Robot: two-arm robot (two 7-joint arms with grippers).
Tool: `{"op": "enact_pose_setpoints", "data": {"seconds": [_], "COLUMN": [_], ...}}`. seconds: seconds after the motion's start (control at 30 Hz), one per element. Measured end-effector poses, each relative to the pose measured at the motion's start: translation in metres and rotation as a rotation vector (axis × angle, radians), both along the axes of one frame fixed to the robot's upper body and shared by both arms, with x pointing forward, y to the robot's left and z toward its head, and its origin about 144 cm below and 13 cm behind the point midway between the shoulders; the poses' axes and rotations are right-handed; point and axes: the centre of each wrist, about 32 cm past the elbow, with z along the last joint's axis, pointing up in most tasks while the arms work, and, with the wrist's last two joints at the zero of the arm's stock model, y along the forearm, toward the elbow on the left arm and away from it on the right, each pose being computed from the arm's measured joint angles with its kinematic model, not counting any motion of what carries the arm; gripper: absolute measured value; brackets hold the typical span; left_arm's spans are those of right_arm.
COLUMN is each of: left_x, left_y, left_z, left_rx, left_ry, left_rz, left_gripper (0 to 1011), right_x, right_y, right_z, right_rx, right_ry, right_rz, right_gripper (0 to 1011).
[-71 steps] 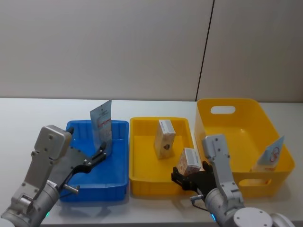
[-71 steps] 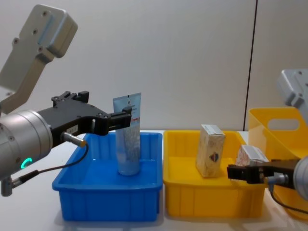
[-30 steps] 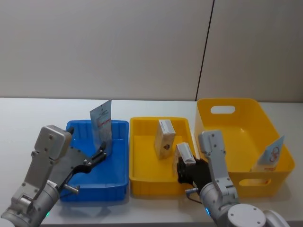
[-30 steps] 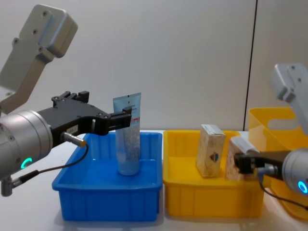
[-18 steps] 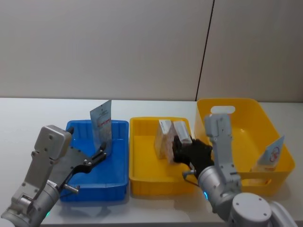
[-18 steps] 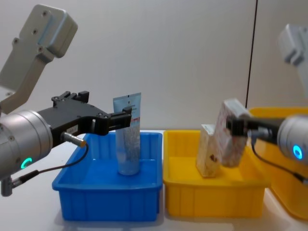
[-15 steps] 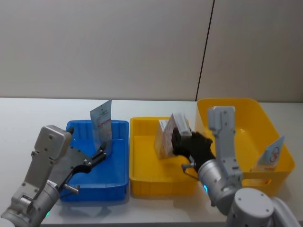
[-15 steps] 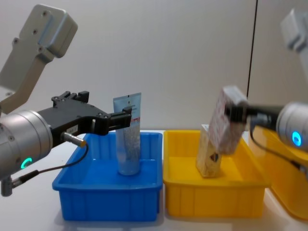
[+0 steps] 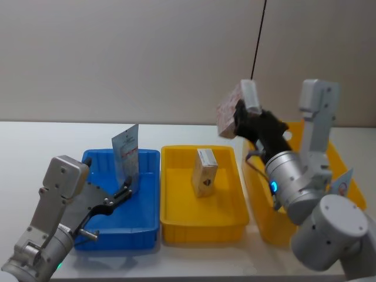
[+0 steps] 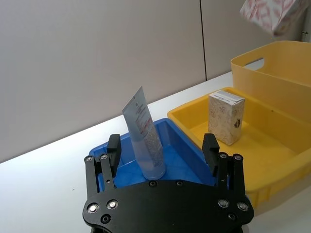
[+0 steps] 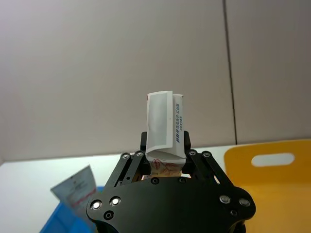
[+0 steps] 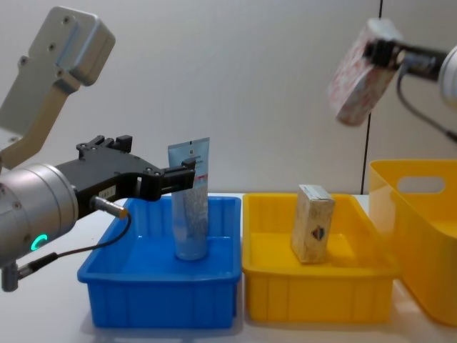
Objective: Bimanual collaborative sorting of washing and personal care products
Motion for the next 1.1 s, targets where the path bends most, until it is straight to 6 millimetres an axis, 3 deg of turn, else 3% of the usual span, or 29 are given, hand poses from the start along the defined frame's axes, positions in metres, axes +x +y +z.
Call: {"op": "enact_pose_setpoints", "data": {"seconds": [0.5,1.1], "left_x": [0.000,0.000], "left_y": [0.000,0.000], "left_z": [0.000,0.000], "left_rx": [0.000,0.000], "left_ry": [0.000,0.000], "left_rz": [0.000,0.000], "left_gripper": [1001,1001], "right_x": [0.001,0.009], "right_y": [-0.029,-0.051], "right_z": [0.017,-0.005], "right_rx": [0.011,-0.168], "right_ry": [-0.021,0.112], "right_rz": [-0.187,-0.360], "right_gripper": [299,299]}}
